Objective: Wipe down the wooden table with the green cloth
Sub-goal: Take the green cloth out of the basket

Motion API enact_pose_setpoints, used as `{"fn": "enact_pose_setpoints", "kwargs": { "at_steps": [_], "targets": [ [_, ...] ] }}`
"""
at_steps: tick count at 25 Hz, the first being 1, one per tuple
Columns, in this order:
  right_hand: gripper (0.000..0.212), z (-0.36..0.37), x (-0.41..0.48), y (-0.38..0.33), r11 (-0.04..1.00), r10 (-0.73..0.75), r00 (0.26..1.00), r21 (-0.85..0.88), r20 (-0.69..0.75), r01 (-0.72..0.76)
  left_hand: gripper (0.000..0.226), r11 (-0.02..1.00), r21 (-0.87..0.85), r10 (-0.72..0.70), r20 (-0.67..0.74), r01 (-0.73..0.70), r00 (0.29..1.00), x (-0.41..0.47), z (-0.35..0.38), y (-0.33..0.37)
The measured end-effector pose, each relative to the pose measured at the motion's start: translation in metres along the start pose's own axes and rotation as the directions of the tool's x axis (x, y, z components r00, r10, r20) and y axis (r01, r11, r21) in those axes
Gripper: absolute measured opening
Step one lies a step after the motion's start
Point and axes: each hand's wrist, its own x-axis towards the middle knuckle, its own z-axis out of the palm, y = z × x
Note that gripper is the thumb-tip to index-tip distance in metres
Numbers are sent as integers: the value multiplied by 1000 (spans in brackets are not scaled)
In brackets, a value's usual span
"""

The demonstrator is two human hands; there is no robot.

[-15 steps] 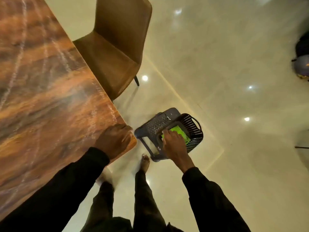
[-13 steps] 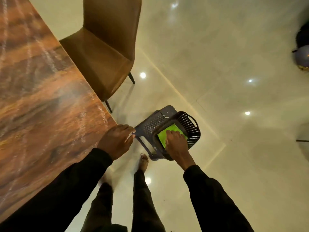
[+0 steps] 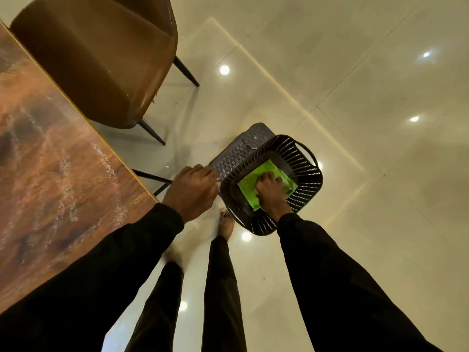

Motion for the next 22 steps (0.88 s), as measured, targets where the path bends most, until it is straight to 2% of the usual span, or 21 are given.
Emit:
{"fn": "enact_pose_setpoints", "kwargs": {
  "at_steps": [3,8,10,13,15,17,22],
  "targets": [
    [56,14,11,-4,999,30,1000,-22,0,-30,20,999,-35,-19,-2,19,1000,0,9,0],
    [40,18,11,-6,999,24,1000,42,-4,-24,24,995,-84,-59,12,60,998,-13,-1,0],
    [38,9,3,-8,978,74,995,198,-64,-60,24,990,-100,-100,2,99,995,-23,-12,-5],
    [36,-17,-30,-16,884,184,959,464,-216,-65,23,983,-106,-153,-26,149,988,-47,-36,-17],
    [31,-40,-58,-27,838,197,922,546,-334,19,23,977,-98,-197,-51,192,979,-70,-54,-27],
    [30,-68,-89,-51,825,151,889,551,-433,128,31,963,-94,-256,-49,251,965,-102,-75,-41],
    [35,-145,-146,-157,812,-86,839,450,-537,372,45,895,-59,-446,-98,443,889,-202,-109,-73]
  ]
}}
